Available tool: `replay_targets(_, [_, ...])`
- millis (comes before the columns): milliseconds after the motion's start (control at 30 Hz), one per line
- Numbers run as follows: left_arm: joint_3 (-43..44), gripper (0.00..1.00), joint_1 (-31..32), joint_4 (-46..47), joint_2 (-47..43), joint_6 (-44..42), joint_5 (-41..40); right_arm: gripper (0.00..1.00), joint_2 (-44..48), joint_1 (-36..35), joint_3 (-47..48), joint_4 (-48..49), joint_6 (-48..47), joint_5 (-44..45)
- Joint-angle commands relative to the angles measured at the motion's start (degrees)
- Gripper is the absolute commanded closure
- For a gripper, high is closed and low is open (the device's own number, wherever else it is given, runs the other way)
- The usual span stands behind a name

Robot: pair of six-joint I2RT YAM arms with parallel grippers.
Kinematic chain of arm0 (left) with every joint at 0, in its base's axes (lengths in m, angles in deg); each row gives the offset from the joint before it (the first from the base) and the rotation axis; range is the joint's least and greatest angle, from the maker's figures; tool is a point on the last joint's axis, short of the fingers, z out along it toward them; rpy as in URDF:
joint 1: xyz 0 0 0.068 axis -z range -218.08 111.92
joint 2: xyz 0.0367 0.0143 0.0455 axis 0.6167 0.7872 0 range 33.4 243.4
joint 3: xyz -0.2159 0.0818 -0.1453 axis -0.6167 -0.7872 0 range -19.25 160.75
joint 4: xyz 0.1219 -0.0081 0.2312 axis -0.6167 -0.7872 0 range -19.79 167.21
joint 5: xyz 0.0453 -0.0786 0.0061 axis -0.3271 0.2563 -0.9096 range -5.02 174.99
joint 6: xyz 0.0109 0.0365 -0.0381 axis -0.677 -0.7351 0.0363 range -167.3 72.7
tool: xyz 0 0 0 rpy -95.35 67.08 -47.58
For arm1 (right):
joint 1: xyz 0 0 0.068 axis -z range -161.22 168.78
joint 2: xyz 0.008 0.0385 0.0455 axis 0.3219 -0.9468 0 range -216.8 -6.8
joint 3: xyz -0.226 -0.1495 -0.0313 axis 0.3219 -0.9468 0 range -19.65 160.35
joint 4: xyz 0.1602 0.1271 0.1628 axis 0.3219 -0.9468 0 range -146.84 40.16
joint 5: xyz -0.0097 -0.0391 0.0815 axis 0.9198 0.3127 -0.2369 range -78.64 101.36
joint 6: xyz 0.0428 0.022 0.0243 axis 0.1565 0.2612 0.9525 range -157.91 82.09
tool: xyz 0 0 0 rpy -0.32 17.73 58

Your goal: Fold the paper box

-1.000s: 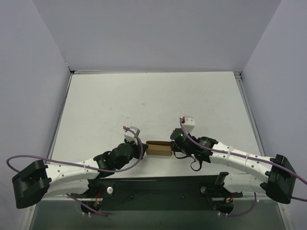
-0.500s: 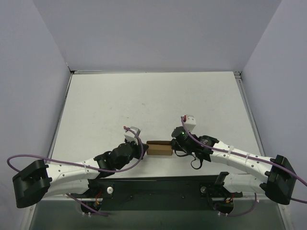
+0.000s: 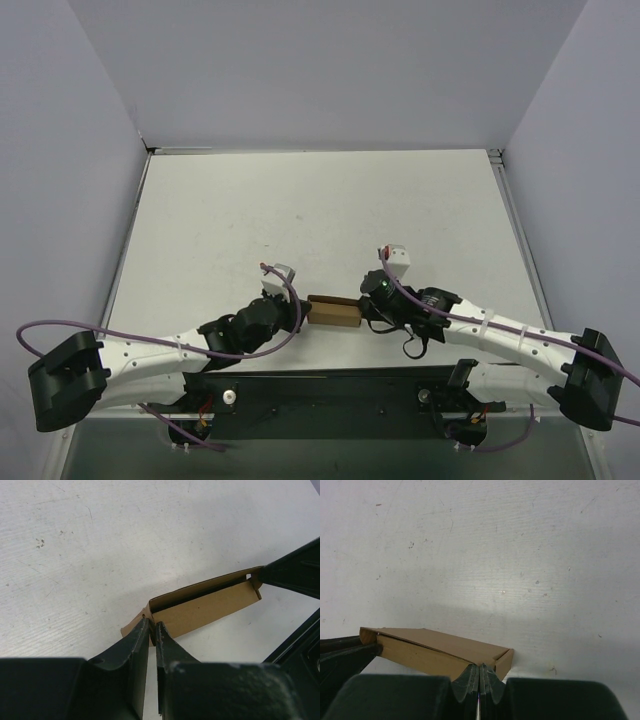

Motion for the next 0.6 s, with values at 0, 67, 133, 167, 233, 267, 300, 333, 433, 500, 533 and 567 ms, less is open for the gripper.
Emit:
replay_targets(0, [0.9,0.82,1.6,-4.9,2.1,1.6,6.0,1.0,0.4,-2.6,-1.5,-2.8,0.3,-3.6])
replay_targets(67, [0.9,0.82,1.5,-5.1,2.2,1.9,5.8,1.0,0.7,-3.0,-1.8,-3.6,0.4,-3.1])
replay_targets(133, [0.9,0.82,1.5,-5.4,2.0,2.0,5.4,1.0,0.8,-3.9,-2.2,-4.2,0.0,-3.0])
replay_targets(167, [0.9,0.82,1.5,-5.6,2.0,2.2,5.2,1.0,0.5,-4.3,-2.2,-4.4,0.0,-2.9])
replay_targets(233, [0.9,0.82,1.5,-5.8,1.9,2.3,5.0,1.0,0.0,-4.9,-1.9,-5.7,-0.6,-2.5])
replay_targets(267, [0.9,0.82,1.5,-5.8,2.0,2.4,5.0,1.0,-0.2,-5.6,-1.8,-6.3,-0.8,-2.1])
replay_targets(300, [1.0,0.82,1.5,-5.8,2.0,2.5,4.9,1.0,-0.5,-6.0,-1.7,-7.2,-0.9,-1.9])
replay_targets(333, [1.0,0.82,1.5,-5.8,2.0,2.5,4.9,1.0,-1.0,-6.4,-1.5,-7.6,-1.2,-1.8])
replay_targets(433, [1.3,0.82,1.5,-6.1,2.0,2.7,4.7,1.0,-2.4,-8.0,-1.0,-9.5,-1.5,-1.1])
replay_targets(500, [1.4,0.82,1.5,-6.4,1.8,2.8,4.4,1.0,-3.0,-9.2,-0.2,-11.2,-1.7,-0.7])
replay_targets(533, [1.5,0.82,1.5,-6.5,1.8,2.8,4.4,1.0,-3.6,-9.6,0.1,-11.8,-1.7,-0.5])
replay_targets(567, [1.5,0.82,1.5,-6.5,1.9,2.8,4.4,1.0,-3.7,-10.0,0.5,-12.3,-1.7,-0.2])
